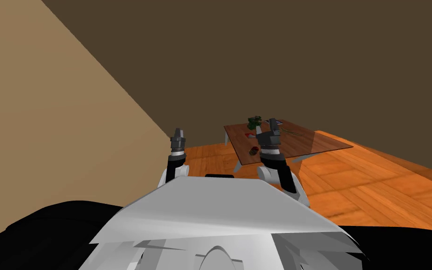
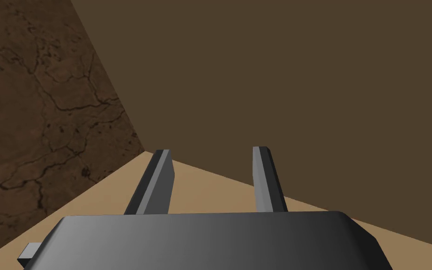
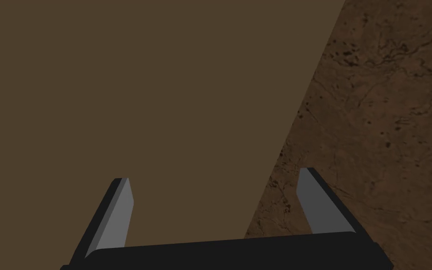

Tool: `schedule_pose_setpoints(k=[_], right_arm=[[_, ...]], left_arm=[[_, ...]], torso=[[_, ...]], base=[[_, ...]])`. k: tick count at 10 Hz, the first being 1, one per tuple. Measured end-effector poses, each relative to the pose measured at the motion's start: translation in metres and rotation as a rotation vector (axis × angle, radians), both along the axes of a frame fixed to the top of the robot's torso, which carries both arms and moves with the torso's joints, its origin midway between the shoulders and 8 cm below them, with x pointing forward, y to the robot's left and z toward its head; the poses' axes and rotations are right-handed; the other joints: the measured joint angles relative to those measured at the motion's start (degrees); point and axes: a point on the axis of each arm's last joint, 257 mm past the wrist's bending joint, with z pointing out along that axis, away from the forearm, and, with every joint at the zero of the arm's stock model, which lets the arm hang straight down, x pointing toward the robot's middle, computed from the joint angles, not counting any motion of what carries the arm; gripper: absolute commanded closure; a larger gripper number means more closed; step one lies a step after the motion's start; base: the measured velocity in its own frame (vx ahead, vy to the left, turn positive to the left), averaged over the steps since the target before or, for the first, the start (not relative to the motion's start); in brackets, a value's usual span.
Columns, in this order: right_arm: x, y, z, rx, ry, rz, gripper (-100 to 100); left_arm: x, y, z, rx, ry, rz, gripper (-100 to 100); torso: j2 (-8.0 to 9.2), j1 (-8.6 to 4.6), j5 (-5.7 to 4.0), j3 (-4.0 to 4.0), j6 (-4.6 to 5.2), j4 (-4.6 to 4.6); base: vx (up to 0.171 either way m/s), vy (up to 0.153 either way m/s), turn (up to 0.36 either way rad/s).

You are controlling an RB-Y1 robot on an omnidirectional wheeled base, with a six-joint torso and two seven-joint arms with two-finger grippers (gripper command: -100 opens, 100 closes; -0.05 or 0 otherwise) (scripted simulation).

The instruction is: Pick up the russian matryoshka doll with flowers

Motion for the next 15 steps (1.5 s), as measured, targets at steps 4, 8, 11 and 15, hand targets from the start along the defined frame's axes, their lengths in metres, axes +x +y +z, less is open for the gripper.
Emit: schedule_pose_setpoints(k=[4,8,11,15], right_arm=[[0.01,0.022,-0.018,-0.166,0.061,0.019,-100],[0.019,0.041,-0.041,-0.329,0.115,0.038,-100],[0.024,0.056,-0.065,-0.463,0.158,0.053,-100],[0.027,0.066,-0.091,-0.621,0.203,0.071,-100]], left_arm=[[0.0,0.0,0.0,0.0,0.0,0.0,0],[0.0,0.0,0.0,0.0,0.0,0.0,0],[0.0,0.0,0.0,0.0,0.0,0.0,0],[0.0,0.0,0.0,0.0,0.0,0.0,0]], torso=[[0.01,-0.04,-0.01,0.01,0.05,0.01],[-0.05,-0.09,-0.02,-0.03,0.02,-0.01],[-0.05,-0.1,-0.02,-0.03,0.03,-0.01],[-0.08,-0.13,-0.03,-0.04,0.04,-0.02]], base=[[-0.059,0.023,0.189],[-0.047,0.015,0.23],[-0.037,0.009,0.114],[-0.029,0.004,0.145]])
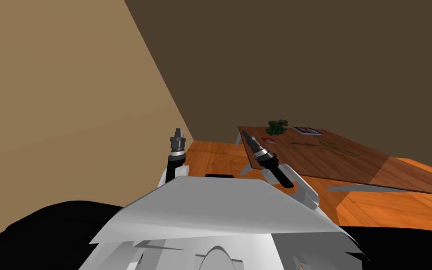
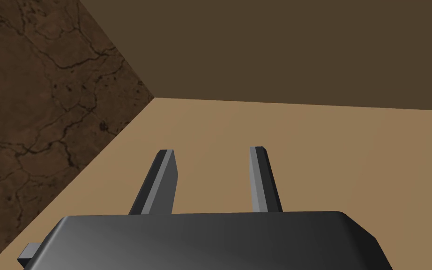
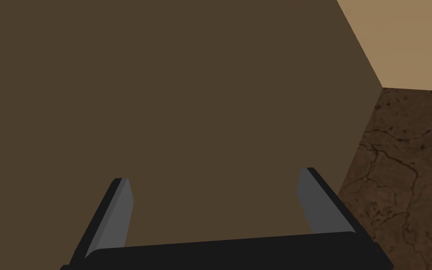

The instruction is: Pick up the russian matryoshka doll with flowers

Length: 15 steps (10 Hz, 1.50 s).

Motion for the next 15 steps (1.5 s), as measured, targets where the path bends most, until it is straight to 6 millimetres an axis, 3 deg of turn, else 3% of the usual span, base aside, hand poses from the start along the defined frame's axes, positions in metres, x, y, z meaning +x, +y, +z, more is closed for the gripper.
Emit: schedule_pose_setpoints(k=[7,10,12,15], right_arm=[[0.003,0.007,-0.065,-0.292,0.082,0.043,-100],[0.0,0.003,-0.103,-0.435,0.126,0.069,-100],[-0.002,0.001,-0.112,-0.493,0.139,0.083,-100],[-0.008,-0.011,-0.147,-0.634,0.181,0.112,-100]], left_arm=[[0.0,0.0,0.0,0.0,0.0,0.0,0],[0.0,0.0,0.0,0.0,0.0,0.0,0],[0.0,0.0,0.0,0.0,0.0,0.0,0],[0.0,0.0,0.0,0.0,0.0,0.0,0]], torso=[[-0.03,-0.07,-0.02,-0.01,0.04,0.0],[-0.04,-0.1,-0.03,-0.02,0.02,-0.01],[-0.08,-0.08,-0.02,-0.04,0.06,-0.01],[-0.08,-0.16,-0.04,-0.04,0.03,-0.01]], base=[[-0.027,-0.004,0.136],[-0.022,-0.016,0.109],[-0.007,-0.011,0.064],[-0.016,-0.026,0.091]])
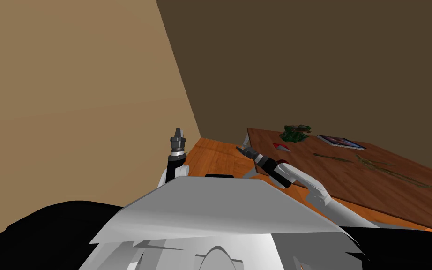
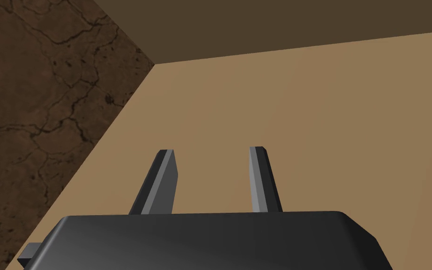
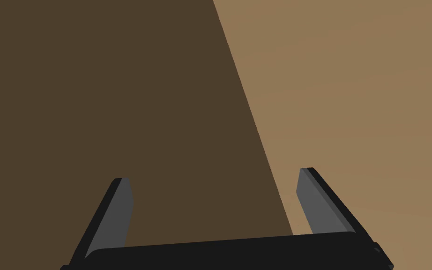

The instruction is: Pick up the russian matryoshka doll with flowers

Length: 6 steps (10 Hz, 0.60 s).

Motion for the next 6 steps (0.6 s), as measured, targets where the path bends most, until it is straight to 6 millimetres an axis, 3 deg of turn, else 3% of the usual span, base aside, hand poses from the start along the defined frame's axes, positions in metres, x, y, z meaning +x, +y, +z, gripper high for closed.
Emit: schedule_pose_setpoints(k=[2,4,6], right_arm=[[-0.011,-0.006,-0.029,-0.092,0.032,0.023,-100],[-0.014,-0.014,-0.037,-0.153,0.045,0.039,-100],[-0.02,-0.027,-0.057,-0.244,0.071,0.06,-100]], left_arm=[[0.0,0.0,0.0,0.0,0.0,0.0,0],[0.0,0.0,0.0,0.0,0.0,0.0,0],[0.0,0.0,0.0,0.0,0.0,0.0,0]], torso=[[0.0,0.01,-0.01,0.0,0.0,0.0],[-0.03,0.05,0.01,-0.01,0.04,0.0],[-0.03,0.02,0.0,-0.02,0.03,0.0]], base=[[-0.011,-0.027,0.104],[-0.008,-0.02,0.041],[-0.012,-0.031,0.093]])
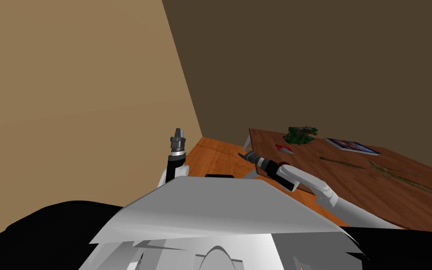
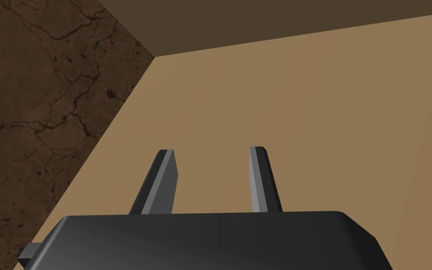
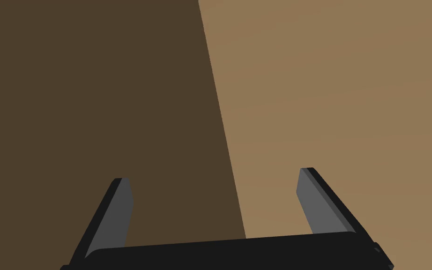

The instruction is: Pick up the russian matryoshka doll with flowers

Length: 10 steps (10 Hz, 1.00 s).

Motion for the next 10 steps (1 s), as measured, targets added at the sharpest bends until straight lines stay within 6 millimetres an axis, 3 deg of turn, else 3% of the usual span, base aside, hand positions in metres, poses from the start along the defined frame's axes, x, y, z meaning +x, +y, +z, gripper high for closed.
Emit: schedule_pose_setpoints(k=[4,7,10], right_arm=[[-0.019,-0.038,-0.042,-0.195,0.059,0.052,-100],[-0.03,-0.058,-0.06,-0.303,0.089,0.08,-100],[-0.049,-0.1,-0.083,-0.455,0.137,0.12,-100]], left_arm=[[0.0,0.0,0.0,0.0,0.0,0.0,0],[0.0,0.0,0.0,0.0,0.0,0.0,0],[0.0,0.0,0.0,0.0,0.0,0.0,0]], torso=[[-0.01,-0.08,-0.03,0.0,0.0,0.0],[-0.01,-0.04,-0.01,-0.01,0.01,0.0],[-0.03,-0.11,-0.03,-0.01,0.0,-0.01]], base=[[-0.008,-0.038,0.051],[-0.006,-0.042,0.077],[-0.002,-0.049,0.048]])
